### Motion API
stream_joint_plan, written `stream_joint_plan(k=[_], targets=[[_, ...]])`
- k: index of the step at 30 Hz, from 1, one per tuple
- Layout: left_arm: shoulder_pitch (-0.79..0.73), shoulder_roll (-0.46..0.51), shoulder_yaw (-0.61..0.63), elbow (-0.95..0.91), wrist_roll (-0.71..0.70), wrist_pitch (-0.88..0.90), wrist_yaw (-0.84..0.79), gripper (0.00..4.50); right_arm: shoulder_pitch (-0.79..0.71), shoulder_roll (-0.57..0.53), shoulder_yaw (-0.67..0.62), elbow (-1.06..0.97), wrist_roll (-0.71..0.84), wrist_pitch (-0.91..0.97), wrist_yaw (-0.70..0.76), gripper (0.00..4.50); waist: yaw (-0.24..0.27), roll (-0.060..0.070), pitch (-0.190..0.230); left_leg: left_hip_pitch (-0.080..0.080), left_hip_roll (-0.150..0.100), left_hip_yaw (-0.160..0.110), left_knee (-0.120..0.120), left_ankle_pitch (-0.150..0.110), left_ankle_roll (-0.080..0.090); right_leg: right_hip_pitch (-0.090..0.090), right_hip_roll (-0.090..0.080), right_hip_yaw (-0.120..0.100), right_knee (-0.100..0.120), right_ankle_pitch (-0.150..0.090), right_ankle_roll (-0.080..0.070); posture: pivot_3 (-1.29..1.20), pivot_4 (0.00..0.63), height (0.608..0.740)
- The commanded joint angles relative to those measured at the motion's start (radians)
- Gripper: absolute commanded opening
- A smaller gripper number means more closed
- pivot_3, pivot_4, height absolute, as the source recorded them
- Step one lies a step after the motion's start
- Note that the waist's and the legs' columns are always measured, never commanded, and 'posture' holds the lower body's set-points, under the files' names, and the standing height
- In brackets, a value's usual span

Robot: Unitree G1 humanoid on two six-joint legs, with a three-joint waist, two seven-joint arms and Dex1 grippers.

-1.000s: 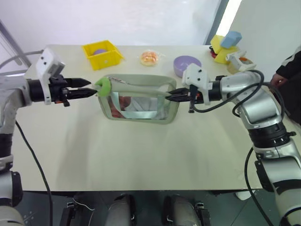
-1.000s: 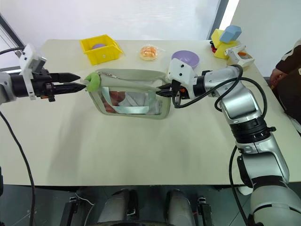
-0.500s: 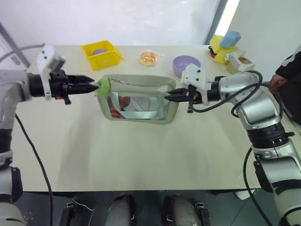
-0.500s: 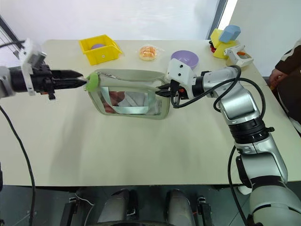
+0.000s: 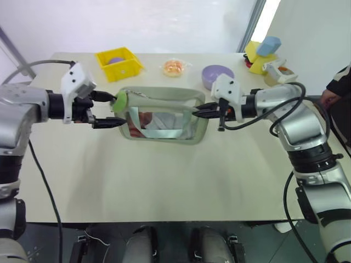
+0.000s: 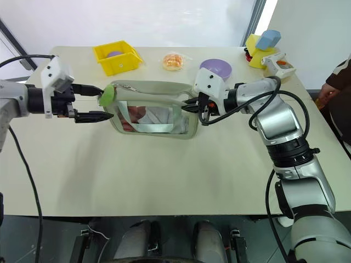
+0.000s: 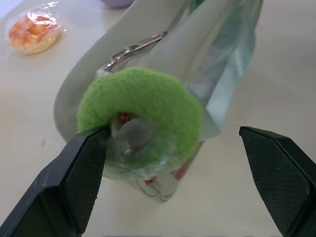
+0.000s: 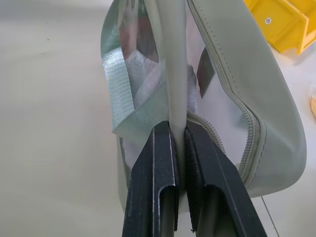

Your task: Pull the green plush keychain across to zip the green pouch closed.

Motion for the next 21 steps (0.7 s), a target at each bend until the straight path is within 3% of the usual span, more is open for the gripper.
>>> stream_joint_plan(k=[1, 3, 9, 14, 21], targets=[[-0.031, -0.012, 0.030, 0.030, 0.017, -0.041, 0.021, 3.95, -0.006, 0.004, -0.009, -0.033, 0.006, 0.003, -0.004, 0.00, 0.001, 0.000, 0.000, 0.000, 0.000, 0.000, 0.000, 0.000, 0.000, 0.000, 0.000, 0.000, 0.000, 0.000, 0.000, 0.00, 0.150, 0.739], [-0.044, -0.014, 0.033, 0.046, 0.017, -0.050, 0.015, 3.19, -0.005, 0.004, -0.009, -0.036, 0.006, 0.005, -0.005, 0.00, 0.001, 0.000, 0.000, 0.000, 0.000, 0.000, 0.001, 0.000, 0.000, 0.000, 0.000, 0.000, 0.000, 0.000, 0.000, 0.00, 0.150, 0.739], [-0.121, -0.014, 0.065, 0.076, -0.035, 0.011, 0.001, 0.11, -0.003, 0.008, -0.007, -0.028, 0.001, -0.001, -0.013, 0.00, 0.001, 0.000, 0.000, 0.000, 0.000, 0.000, 0.000, 0.000, 0.000, 0.000, 0.000, 0.000, 0.000, 0.000, 0.000, 0.00, 0.150, 0.739], [-0.196, -0.037, 0.087, 0.058, -0.099, 0.089, -0.001, 0.05, -0.004, 0.013, -0.007, -0.024, 0.000, -0.003, -0.020, 0.00, 0.000, 0.000, 0.000, 0.000, 0.000, 0.000, 0.001, 0.000, 0.000, 0.001, 0.000, 0.000, 0.000, 0.000, 0.000, 0.00, 0.150, 0.739], [-0.139, -0.122, -0.026, 0.029, 0.008, -0.032, 0.031, 0.05, -0.009, 0.015, -0.006, -0.023, -0.006, -0.004, -0.023, 0.00, 0.000, 0.000, 0.000, 0.001, 0.000, 0.000, 0.001, 0.000, 0.000, 0.002, 0.000, 0.000, 0.001, 0.000, 0.000, 0.00, 0.150, 0.739]])
